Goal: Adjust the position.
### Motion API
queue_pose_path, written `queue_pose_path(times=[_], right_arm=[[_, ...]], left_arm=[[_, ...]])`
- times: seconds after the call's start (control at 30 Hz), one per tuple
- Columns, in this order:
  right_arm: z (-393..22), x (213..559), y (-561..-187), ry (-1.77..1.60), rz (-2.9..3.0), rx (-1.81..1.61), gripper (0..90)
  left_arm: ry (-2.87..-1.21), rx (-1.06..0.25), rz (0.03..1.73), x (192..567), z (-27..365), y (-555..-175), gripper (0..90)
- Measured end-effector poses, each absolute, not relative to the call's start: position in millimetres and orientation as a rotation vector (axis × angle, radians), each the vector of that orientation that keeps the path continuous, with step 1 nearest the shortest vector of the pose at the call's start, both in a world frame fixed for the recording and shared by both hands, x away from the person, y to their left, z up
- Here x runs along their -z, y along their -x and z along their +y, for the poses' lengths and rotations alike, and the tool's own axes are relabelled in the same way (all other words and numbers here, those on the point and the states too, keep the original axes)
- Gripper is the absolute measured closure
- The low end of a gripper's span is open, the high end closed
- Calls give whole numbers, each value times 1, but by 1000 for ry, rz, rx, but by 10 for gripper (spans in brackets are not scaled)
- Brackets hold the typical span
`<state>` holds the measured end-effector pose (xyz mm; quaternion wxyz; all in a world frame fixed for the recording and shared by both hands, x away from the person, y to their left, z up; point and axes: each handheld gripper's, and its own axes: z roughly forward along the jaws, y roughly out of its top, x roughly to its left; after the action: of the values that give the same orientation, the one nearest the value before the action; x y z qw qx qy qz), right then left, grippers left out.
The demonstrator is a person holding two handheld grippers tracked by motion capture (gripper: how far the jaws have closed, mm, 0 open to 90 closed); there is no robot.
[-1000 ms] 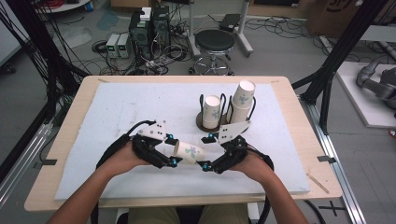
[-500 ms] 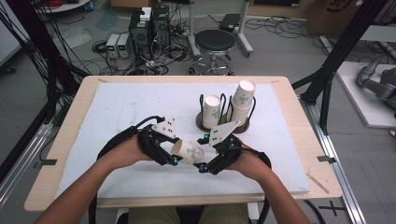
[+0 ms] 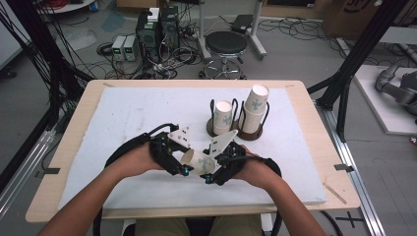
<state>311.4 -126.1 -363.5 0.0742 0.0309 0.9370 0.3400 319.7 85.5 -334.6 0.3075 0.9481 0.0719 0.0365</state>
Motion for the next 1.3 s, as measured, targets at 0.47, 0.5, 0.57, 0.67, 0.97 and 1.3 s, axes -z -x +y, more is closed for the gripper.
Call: queue_pose_path(times=[0.47,0.5,0.57,0.67,0.97,1.3], right_arm=[[-111,369,-312,-63,2842,-913,359],[-111,369,-312,-69,2845,-907,364],[-111,369,-313,-73,2842,-903,368],[-112,369,-313,-86,2847,-912,374],[-117,369,-315,-121,2862,-960,378],[-146,371,-318,-257,2809,-1137,377]], left_arm=[[-2516,-98,193,336,82,-318,358],[-2515,-100,192,336,82,-318,357],[-2514,-104,189,336,81,-318,354],[-2507,-111,193,335,81,-318,344],[-2319,-124,249,334,91,-321,192],[-1983,-93,364,337,125,-319,184]])
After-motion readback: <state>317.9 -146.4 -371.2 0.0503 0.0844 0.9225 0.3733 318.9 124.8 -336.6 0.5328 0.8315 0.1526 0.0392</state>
